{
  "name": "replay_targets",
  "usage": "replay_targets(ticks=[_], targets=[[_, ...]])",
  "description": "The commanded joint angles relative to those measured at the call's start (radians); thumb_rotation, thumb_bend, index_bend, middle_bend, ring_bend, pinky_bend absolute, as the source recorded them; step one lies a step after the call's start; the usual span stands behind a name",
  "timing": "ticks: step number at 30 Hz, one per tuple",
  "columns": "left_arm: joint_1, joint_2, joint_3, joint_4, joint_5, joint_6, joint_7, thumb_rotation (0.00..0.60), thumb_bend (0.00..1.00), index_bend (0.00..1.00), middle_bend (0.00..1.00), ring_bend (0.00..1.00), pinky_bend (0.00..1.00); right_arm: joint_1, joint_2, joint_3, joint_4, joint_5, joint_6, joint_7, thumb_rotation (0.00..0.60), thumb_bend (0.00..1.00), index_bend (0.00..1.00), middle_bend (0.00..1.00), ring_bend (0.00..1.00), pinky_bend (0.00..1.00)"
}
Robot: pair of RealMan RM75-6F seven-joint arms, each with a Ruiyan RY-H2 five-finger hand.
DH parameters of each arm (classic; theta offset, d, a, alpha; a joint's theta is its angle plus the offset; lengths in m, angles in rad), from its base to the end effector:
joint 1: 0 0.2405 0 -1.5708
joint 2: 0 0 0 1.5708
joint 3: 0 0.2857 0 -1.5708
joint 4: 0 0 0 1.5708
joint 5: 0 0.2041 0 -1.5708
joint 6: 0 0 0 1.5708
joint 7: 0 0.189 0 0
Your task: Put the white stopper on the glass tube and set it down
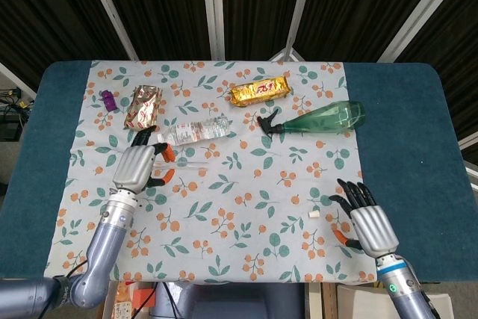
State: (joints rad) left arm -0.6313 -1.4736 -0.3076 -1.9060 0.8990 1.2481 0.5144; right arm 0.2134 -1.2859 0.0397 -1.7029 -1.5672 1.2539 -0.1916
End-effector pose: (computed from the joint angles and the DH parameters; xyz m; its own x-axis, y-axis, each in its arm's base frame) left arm -0.1324 0.3697 0.0410 0.1614 0.1799 0.9704 0.9793 -0.1512 -0.1348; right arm -0.2655 -0.2517 0.0680 0.3817 -0.1922 0.9041 -0.9096 -0.2521 0.3304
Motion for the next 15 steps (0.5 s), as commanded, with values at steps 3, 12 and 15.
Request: replay_targets(ticks=[3, 12, 15], targets=[[0.011, 0.033, 0.011, -0.024, -0.002, 0.0, -0.013, 0.6, 0.61, 0.61, 0.5, 0.04, 0.0, 0.056, -0.06, 0.016, 0.102, -0.02, -0.045, -0.032, 0.6, 0.29, 0.35, 0.1, 0.0, 0.0], [0.011, 0.071, 0.022, -0.037, 0.004, 0.0, -0.021, 0.6, 0.61, 0.61, 0.5, 0.04, 0.0, 0.106, -0.138, 0.013, 0.231, -0.044, -0.064, -0.02, 0.6, 0.29, 0.39, 0.13, 0.02, 0.0], [0.007, 0.076, 0.023, -0.036, 0.003, -0.001, -0.02, 0.6, 0.61, 0.61, 0.5, 0.04, 0.0, 0.111, -0.166, 0.005, 0.266, -0.039, -0.073, -0.015, 0.6, 0.29, 0.41, 0.13, 0.02, 0.0]])
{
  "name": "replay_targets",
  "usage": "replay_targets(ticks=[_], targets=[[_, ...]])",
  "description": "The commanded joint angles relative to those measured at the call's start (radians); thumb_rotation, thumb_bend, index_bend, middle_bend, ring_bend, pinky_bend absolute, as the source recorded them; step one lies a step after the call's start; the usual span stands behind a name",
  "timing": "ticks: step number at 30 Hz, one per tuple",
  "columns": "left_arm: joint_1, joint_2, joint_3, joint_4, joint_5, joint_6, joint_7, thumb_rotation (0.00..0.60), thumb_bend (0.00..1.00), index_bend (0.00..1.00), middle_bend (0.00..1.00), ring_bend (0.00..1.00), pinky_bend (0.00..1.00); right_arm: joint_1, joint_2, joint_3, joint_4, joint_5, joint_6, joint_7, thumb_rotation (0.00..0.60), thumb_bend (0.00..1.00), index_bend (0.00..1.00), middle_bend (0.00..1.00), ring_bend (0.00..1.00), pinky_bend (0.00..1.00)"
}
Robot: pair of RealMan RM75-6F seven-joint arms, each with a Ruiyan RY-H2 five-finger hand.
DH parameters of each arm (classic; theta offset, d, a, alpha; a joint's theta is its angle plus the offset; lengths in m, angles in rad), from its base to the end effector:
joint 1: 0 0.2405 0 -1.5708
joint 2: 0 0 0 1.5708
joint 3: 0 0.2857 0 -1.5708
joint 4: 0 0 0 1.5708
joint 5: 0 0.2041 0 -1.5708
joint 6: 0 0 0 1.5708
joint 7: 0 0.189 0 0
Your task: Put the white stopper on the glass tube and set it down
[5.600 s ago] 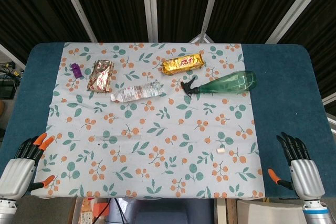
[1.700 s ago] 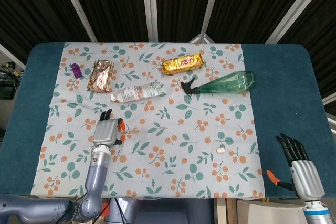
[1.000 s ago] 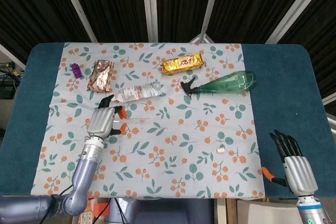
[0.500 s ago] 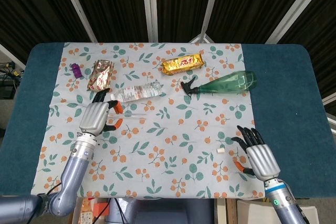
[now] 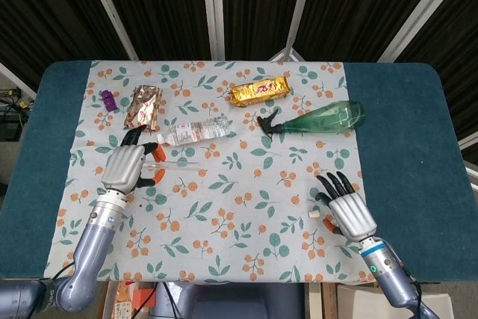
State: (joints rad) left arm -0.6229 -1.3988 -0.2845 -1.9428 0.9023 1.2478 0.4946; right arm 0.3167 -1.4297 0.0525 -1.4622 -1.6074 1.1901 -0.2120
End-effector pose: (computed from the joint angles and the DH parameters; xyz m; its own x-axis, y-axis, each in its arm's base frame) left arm -0.1417 0.3670 0.0587 0.1876 0.1783 0.9659 0.9754 -0.1493 -0.1619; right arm -0.2670 -0.2869 0.0228 0.5175 -0.1553 0.8415 -0.8198 -0.3718 0.4355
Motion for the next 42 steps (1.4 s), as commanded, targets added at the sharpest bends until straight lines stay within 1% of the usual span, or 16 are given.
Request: replay_targets(ticks=[1, 3, 7, 11, 20, 23, 30, 42], targets=[[-0.003, 0.002, 0.0, 0.002, -0.002, 0.0, -0.001, 0.6, 0.61, 0.61, 0.5, 0.04, 0.0, 0.01, -0.032, -0.011, 0.038, 0.001, -0.01, 0.006, 0.6, 0.29, 0.41, 0.13, 0.02, 0.0], [-0.008, 0.001, -0.005, 0.008, -0.01, 0.001, -0.004, 0.6, 0.61, 0.61, 0.5, 0.04, 0.0, 0.017, -0.065, -0.03, 0.086, -0.006, -0.024, 0.001, 0.6, 0.29, 0.42, 0.14, 0.02, 0.0], [-0.018, -0.002, -0.01, 0.013, -0.018, 0.004, -0.002, 0.6, 0.61, 0.61, 0.5, 0.04, 0.0, 0.023, -0.106, -0.041, 0.142, -0.015, -0.018, 0.005, 0.6, 0.29, 0.43, 0.14, 0.02, 0.0], [-0.024, -0.003, -0.011, 0.017, -0.02, 0.006, -0.002, 0.6, 0.61, 0.61, 0.5, 0.04, 0.0, 0.028, -0.129, -0.043, 0.172, -0.019, -0.009, 0.011, 0.6, 0.29, 0.43, 0.14, 0.02, 0.0], [-0.031, -0.003, -0.011, 0.033, -0.027, 0.009, -0.01, 0.6, 0.61, 0.61, 0.5, 0.04, 0.0, 0.036, -0.155, -0.036, 0.204, -0.006, 0.003, 0.023, 0.6, 0.29, 0.43, 0.14, 0.02, 0.0], [-0.032, -0.004, -0.01, 0.039, -0.029, 0.01, -0.016, 0.6, 0.61, 0.61, 0.5, 0.04, 0.0, 0.038, -0.158, -0.033, 0.214, -0.001, 0.008, 0.023, 0.6, 0.29, 0.45, 0.15, 0.03, 0.0], [-0.036, -0.009, -0.006, 0.047, -0.029, 0.017, -0.016, 0.6, 0.61, 0.61, 0.5, 0.04, 0.0, 0.034, -0.172, -0.028, 0.238, 0.009, 0.03, -0.008, 0.6, 0.29, 0.48, 0.16, 0.04, 0.0], [-0.035, -0.003, -0.006, 0.043, -0.039, 0.026, -0.023, 0.6, 0.61, 0.61, 0.5, 0.04, 0.0, 0.039, -0.178, -0.036, 0.243, 0.021, 0.024, -0.045, 0.6, 0.3, 0.49, 0.16, 0.04, 0.0]])
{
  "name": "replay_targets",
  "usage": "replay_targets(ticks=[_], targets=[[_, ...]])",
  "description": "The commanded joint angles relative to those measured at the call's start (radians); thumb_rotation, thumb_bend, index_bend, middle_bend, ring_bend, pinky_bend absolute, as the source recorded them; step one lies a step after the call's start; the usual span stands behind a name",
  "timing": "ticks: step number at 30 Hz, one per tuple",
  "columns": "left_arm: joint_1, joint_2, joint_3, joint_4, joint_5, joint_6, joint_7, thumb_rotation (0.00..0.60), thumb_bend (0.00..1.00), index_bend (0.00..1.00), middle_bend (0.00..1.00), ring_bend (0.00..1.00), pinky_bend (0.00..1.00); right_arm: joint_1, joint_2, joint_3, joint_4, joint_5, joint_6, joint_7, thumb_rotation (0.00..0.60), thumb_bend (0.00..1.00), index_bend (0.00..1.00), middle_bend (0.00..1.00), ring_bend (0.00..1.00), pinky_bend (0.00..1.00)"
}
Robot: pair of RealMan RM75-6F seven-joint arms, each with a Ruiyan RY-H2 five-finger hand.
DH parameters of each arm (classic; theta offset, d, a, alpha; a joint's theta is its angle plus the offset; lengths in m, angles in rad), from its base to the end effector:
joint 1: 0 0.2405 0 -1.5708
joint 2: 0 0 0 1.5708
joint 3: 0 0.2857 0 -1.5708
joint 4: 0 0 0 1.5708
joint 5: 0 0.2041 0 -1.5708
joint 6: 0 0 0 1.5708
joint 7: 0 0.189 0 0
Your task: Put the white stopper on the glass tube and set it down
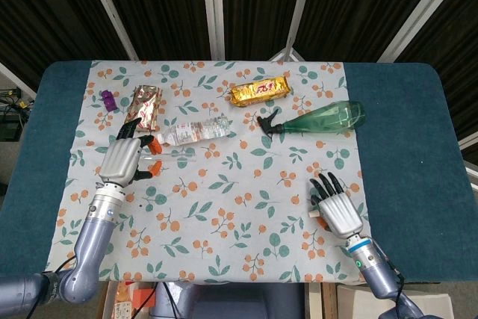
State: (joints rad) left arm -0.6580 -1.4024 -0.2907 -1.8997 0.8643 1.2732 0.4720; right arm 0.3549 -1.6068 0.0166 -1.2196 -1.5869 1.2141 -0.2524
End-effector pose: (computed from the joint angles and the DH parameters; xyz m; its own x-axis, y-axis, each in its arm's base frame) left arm -0.1446 0.3809 0.0640 0.1821 0.1447 0.9726 0.9789 -0.1197 -0.1655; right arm -0.2808 -0.2974 -0.0245 0.6027 -0.1193 0.7890 -0.7614 -0.3820 0.5238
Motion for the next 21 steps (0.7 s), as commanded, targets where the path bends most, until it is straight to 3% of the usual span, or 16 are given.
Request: replay_targets(ticks=[1, 9, 21], targets=[[0.0, 0.002, 0.0, -0.001, -0.001, 0.0, -0.001, 0.6, 0.61, 0.61, 0.5, 0.04, 0.0, 0.001, -0.001, -0.001, 0.001, 0.002, 0.0, -0.008, 0.6, 0.3, 0.49, 0.16, 0.04, 0.0], [0.0, 0.005, 0.0, -0.001, -0.009, 0.003, -0.007, 0.6, 0.61, 0.61, 0.5, 0.04, 0.0, 0.002, -0.006, -0.008, 0.003, 0.005, 0.003, -0.026, 0.6, 0.37, 0.52, 0.16, 0.04, 0.0], [-0.003, 0.005, 0.002, 0.0, -0.016, 0.006, -0.009, 0.6, 0.61, 0.61, 0.5, 0.04, 0.0, 0.006, -0.008, -0.013, 0.007, 0.007, 0.008, -0.028, 0.6, 0.38, 0.56, 0.16, 0.04, 0.0]])
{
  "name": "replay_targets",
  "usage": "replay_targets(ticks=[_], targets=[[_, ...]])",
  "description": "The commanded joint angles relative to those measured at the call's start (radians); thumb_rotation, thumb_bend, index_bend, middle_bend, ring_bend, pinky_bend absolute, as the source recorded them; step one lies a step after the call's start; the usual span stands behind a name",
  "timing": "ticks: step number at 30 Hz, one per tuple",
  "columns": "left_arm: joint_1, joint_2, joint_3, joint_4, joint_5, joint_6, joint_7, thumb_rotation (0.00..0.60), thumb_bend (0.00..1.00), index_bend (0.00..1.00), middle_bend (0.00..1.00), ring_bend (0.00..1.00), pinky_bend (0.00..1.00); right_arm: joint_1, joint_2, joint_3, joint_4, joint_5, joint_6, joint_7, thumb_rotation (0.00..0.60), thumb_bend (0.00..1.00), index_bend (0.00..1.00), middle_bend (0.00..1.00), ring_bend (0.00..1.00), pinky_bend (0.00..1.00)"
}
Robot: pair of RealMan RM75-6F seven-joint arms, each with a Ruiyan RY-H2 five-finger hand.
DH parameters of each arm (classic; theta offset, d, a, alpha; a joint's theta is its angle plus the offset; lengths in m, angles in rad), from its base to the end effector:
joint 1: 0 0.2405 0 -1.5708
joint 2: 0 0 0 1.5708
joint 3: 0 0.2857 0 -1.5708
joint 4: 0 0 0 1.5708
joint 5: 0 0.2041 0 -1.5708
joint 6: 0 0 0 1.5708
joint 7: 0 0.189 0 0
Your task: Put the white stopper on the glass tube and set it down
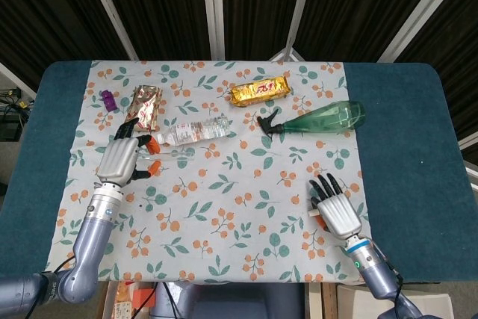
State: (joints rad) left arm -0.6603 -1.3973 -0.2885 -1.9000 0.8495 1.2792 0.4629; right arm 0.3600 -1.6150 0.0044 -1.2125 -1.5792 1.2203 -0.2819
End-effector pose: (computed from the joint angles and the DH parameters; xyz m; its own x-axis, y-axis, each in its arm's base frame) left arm -0.1477 0.3817 0.0656 0.1743 0.1456 0.9739 0.9816 -0.1044 -0.1601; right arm -0.2807 -0.2965 -0.0276 0.6251 -0.1111 0.7726 -0.7431 -0.3877 0.5454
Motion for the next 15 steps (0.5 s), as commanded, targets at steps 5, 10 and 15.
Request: replay_targets(ticks=[5, 10, 15], targets=[[-0.001, -0.001, -0.001, 0.001, -0.006, 0.001, -0.001, 0.6, 0.61, 0.61, 0.5, 0.04, 0.0, 0.002, -0.001, 0.0, 0.001, -0.011, 0.019, 0.012, 0.6, 0.4, 0.62, 0.17, 0.04, 0.0], [-0.006, -0.008, 0.0, 0.008, -0.014, -0.003, 0.0, 0.6, 0.61, 0.61, 0.5, 0.04, 0.0, 0.003, 0.0, 0.006, -0.002, -0.022, 0.045, 0.032, 0.6, 0.41, 0.65, 0.18, 0.04, 0.0], [-0.021, -0.034, -0.004, 0.03, -0.035, -0.018, 0.002, 0.6, 0.61, 0.61, 0.5, 0.04, 0.0, 0.002, 0.0, 0.03, -0.003, -0.028, 0.093, 0.07, 0.6, 0.41, 0.65, 0.19, 0.04, 0.0]])
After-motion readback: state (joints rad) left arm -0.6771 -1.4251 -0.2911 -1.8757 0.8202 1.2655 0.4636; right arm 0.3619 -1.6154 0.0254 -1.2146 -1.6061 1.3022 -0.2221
